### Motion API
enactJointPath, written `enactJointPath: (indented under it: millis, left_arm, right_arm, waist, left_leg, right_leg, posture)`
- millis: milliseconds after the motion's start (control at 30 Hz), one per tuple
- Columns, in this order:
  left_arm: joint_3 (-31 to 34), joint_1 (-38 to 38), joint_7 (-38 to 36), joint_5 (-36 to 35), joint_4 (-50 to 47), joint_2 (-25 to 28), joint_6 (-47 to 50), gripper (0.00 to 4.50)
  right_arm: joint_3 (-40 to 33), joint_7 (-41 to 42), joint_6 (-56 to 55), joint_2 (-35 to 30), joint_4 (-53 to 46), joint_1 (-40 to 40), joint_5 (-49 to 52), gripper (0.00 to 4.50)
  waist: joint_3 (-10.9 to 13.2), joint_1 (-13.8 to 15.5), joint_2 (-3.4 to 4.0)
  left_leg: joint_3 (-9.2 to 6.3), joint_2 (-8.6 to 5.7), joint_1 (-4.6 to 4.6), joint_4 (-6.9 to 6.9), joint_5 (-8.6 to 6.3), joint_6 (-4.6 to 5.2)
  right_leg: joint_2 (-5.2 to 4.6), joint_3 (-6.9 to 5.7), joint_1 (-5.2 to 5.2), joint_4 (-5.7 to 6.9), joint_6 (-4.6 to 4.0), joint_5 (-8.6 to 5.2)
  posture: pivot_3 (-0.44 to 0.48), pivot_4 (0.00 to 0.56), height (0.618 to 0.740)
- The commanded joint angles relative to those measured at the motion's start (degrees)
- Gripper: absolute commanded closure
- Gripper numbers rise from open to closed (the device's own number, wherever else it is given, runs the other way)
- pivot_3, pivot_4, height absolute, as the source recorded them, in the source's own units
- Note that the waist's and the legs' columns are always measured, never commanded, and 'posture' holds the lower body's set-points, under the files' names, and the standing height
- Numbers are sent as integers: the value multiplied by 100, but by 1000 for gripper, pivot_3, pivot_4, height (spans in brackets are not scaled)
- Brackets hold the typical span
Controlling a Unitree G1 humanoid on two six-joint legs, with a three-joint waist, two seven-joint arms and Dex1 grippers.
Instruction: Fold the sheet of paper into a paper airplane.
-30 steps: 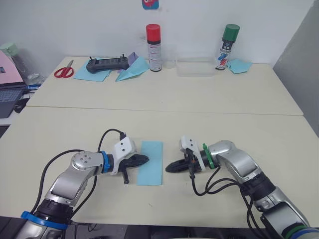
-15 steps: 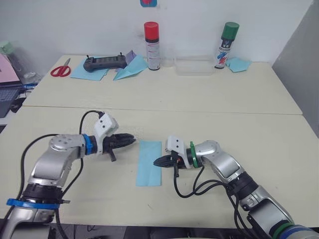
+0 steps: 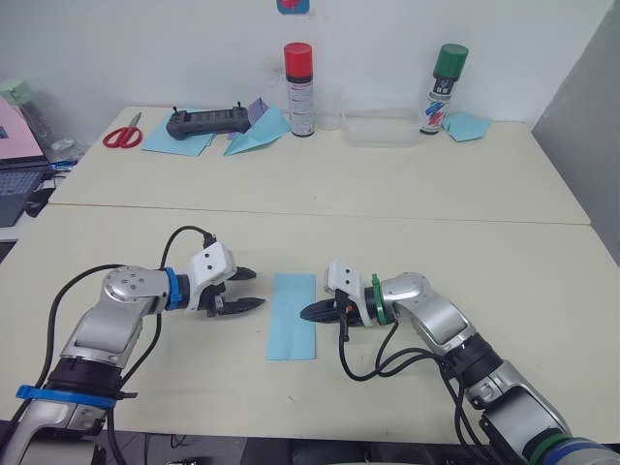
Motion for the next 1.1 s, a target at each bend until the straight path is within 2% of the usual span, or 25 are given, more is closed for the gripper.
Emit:
enactJointPath:
  millis: [33,233,633,1100]
  left_arm:
    - [82,189,-224,-224,-383,67,87,2480]
    - [112,465,-244,-331,-836,83,368,4456]
    - [-17,572,-115,-265,-1042,19,670,4456]
    - [-47,-355,-104,-257,-417,-322,676,4456]
  right_arm:
    - [-153,-286,186,-138,136,87,-175,4500]
    - [-170,-292,224,-139,96,114,-176,4500]
    - [-174,-345,291,-93,30,148,-174,4500]
    - [-202,-360,298,-118,15,187,-164,4500]
  waist:
    - [1,6,1]
    - [2,30,1]
    - [2,35,1]
    - [2,48,0]
  left_leg:
    - [1,0,0,0,0,0]
    - [0,0,0,0,0,0]
    - [1,0,0,1,0,0]
    - [0,0,-1,4,0,1]
  right_leg:
    - [0,1,0,0,0,0]
    - [0,0,0,2,0,0]
    - [-1,1,-1,2,0,0]
    - [1,-1,1,2,4,2]
  posture:
    - [0,150,740]
    - [0,150,740]
    - [0,150,740]
    - [0,150,740]
